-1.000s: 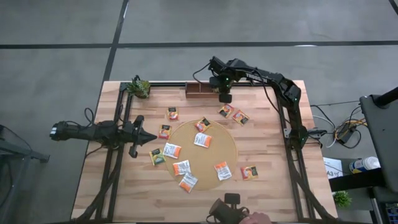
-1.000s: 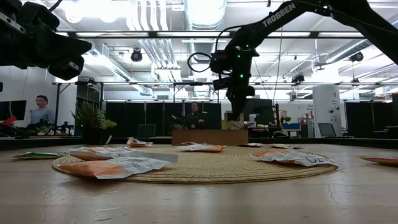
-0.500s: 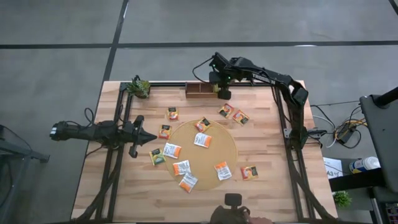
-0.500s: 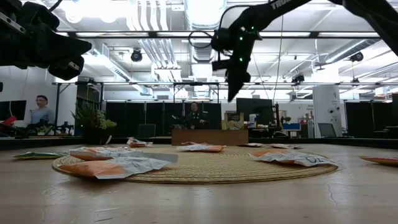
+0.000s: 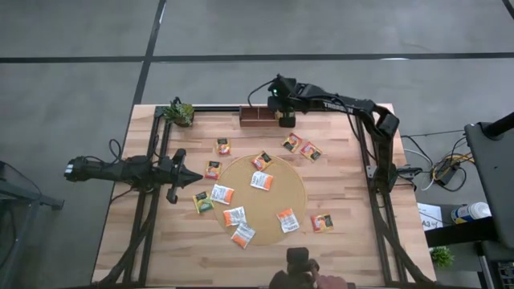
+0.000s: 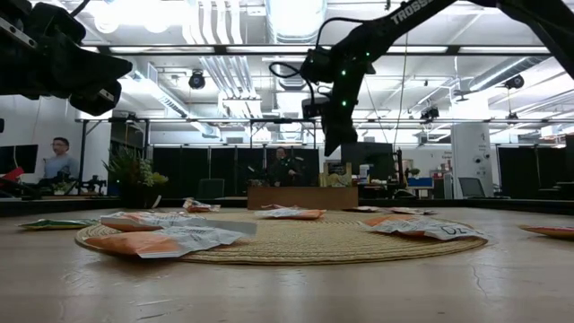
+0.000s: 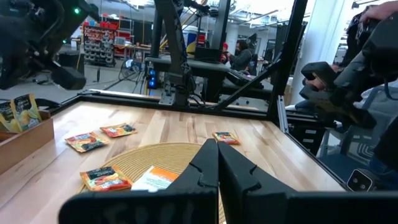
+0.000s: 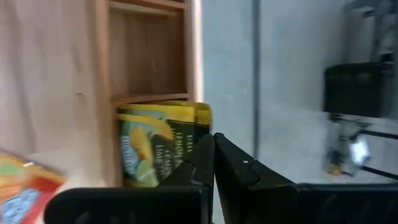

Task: Pick & Place Tea
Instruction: Put the top yellow tea bag into the right section of the wooden organizer

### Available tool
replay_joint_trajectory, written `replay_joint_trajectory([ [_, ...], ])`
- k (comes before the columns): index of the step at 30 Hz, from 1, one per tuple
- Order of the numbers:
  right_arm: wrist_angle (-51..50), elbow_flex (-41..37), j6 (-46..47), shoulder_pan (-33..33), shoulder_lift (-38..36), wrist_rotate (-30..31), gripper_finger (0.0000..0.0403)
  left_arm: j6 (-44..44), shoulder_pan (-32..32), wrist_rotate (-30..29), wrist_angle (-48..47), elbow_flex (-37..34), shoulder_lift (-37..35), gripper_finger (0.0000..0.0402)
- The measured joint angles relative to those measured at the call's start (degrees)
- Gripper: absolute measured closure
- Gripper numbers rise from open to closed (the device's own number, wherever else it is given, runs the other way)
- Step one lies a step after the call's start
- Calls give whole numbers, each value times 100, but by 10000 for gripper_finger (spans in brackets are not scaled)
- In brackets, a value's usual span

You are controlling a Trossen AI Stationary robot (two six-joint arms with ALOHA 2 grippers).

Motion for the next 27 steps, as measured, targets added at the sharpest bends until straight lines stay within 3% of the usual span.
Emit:
replay_joint_trajectory([
  [18,409,-412,205,79,-37,149,395,2,0,0,0,0,0,402],
  [27,563,-829,463,90,-37,-109,395,0,2,0,0,0,1,402],
])
